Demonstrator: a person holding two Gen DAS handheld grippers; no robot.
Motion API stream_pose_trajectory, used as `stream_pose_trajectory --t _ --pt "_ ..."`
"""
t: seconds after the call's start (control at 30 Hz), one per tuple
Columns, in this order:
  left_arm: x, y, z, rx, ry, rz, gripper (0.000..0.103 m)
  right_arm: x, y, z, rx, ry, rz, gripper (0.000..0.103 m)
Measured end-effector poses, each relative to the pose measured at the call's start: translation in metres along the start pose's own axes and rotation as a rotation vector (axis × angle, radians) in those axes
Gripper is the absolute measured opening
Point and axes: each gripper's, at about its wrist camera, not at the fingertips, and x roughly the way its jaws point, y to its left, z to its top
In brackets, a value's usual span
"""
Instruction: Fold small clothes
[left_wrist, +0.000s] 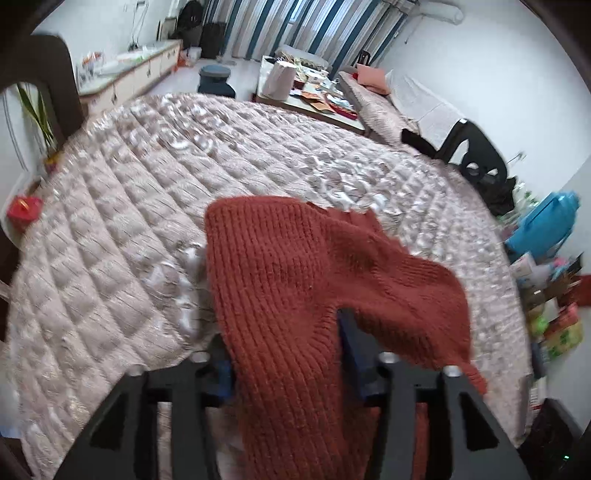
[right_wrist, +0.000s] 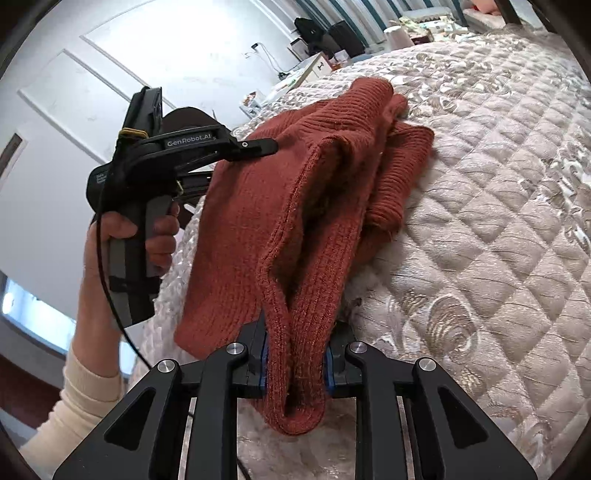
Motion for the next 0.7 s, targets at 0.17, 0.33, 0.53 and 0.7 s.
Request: stream_pose_trajectory --t 0.17,0.33,0.53,0.7 --pt "-0.006 0.006 -0.003 -0.005 -0.022 0.038 0.077 0.001 0.014 -0.009 -0.068 -0.011 -0.089 0.03" --pt "-0.036 -0.004 -0.025 0.07 -0.086 0.084 0.082 -0.012 0.031 -0.019 -0.17 -0.067 -0.188 0.044" --pt "-0.077 -0.017 -0.085 0.076 -0.164 0.153 0.099 -0.033 0.048 -0.039 -0.228 -0.121 -0.256 0.048" --pt "-0.096 -0.02 -0.148 0.041 -0.197 0.22 0.099 -0.043 0.057 -0.07 -0.256 -0.144 -0.331 0.06"
